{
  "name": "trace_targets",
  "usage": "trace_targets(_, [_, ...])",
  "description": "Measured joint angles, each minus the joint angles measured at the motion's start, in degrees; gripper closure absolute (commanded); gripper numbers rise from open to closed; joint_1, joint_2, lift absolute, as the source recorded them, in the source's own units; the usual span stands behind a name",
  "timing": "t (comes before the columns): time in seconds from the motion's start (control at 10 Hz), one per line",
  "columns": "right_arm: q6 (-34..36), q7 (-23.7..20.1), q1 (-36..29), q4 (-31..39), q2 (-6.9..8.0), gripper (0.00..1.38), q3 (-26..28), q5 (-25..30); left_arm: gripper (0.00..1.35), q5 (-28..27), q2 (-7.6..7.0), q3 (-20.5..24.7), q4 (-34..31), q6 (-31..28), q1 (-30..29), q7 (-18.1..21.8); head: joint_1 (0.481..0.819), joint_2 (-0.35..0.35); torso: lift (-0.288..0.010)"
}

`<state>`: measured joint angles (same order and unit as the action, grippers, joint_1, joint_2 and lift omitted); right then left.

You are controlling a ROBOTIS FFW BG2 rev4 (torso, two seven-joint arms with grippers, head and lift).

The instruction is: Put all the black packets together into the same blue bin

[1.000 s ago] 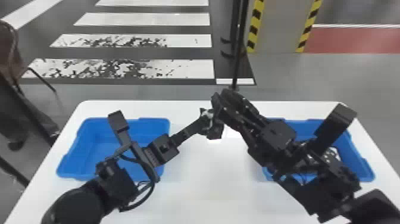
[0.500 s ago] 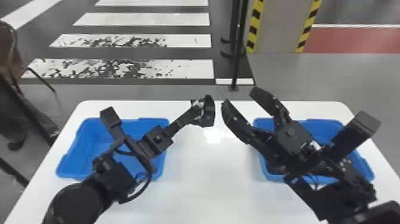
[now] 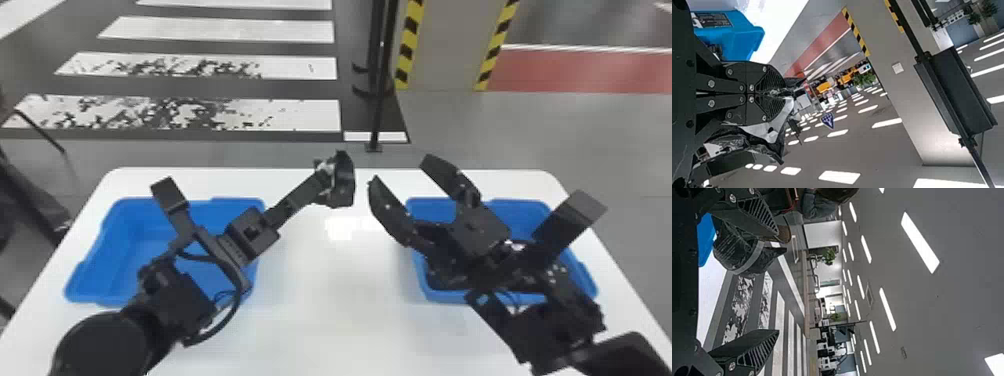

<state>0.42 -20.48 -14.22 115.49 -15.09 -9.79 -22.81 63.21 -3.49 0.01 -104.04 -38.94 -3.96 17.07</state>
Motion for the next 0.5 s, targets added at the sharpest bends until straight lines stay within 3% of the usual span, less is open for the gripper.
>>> trace_targets(0.5, [0.0,-0.1,2.0,-1.6,0.13,0.14,0.1,0.3,1.21,-0.6,-0.23,-3.3,-1.7,-1.3,-0.3,0.0,0.695,-0.089,-0.11])
